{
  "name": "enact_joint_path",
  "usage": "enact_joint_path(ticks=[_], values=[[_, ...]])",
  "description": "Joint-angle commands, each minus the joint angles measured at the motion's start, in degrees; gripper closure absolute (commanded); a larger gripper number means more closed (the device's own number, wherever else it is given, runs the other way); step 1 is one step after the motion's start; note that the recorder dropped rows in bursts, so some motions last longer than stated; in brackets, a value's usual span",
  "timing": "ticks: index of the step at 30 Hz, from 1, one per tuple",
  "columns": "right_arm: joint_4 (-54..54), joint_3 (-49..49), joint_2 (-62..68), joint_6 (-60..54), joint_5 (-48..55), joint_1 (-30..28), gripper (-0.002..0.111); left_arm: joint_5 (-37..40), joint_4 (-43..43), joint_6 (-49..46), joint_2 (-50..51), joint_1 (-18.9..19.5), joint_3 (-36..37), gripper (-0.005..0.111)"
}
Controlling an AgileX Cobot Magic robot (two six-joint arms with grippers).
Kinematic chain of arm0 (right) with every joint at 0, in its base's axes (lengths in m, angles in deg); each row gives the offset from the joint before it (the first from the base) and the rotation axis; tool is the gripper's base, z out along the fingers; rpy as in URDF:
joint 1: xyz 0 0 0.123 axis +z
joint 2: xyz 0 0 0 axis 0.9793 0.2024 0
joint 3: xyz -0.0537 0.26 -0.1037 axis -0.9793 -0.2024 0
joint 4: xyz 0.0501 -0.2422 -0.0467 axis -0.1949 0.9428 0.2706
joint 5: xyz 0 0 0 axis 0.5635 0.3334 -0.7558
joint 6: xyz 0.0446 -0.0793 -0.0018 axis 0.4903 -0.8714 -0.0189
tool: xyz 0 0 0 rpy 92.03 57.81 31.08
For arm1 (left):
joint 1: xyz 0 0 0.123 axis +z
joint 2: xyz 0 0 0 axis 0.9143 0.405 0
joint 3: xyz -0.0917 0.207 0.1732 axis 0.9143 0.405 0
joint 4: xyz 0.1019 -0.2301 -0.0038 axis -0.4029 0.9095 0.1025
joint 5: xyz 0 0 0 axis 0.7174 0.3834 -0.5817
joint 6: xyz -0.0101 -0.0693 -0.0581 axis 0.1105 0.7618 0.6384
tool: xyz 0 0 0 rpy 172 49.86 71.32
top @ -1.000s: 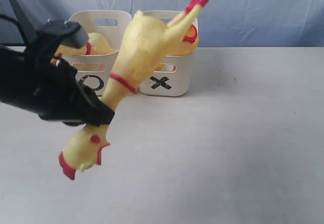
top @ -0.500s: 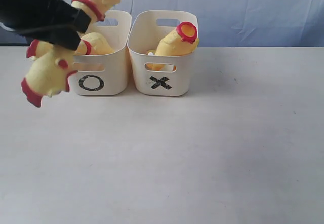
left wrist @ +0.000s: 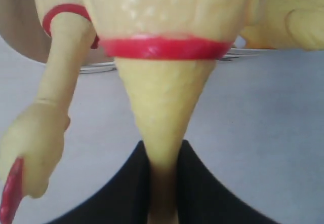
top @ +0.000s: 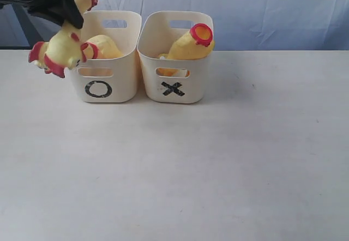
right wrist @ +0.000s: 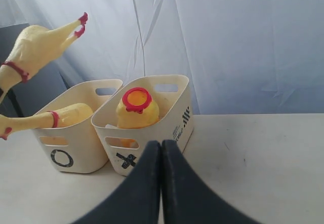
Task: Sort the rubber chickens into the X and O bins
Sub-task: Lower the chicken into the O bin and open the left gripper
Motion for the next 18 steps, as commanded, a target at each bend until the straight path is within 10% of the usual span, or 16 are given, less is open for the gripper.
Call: enact_joint_path(ticks=[1, 6, 18], values=[[0.1, -0.4, -0.2, -0.1, -0.7, -0.1, 0.109, -0.7, 10.8, -0.4, 0.8, 0.1, -0.9, 0.107], [-0.3, -0.4, -0.2, -0.1, -0.7, -0.1, 0.109, -0.7, 26.6, 0.5, 4.3, 0.1, -0.9, 0.107], [-0.4, -0.4, -0.2, -0.1, -0.6, -0.1, 0.109, -0.7, 29.7, 11.4, 5.1, 1.3, -0.9, 0.107]])
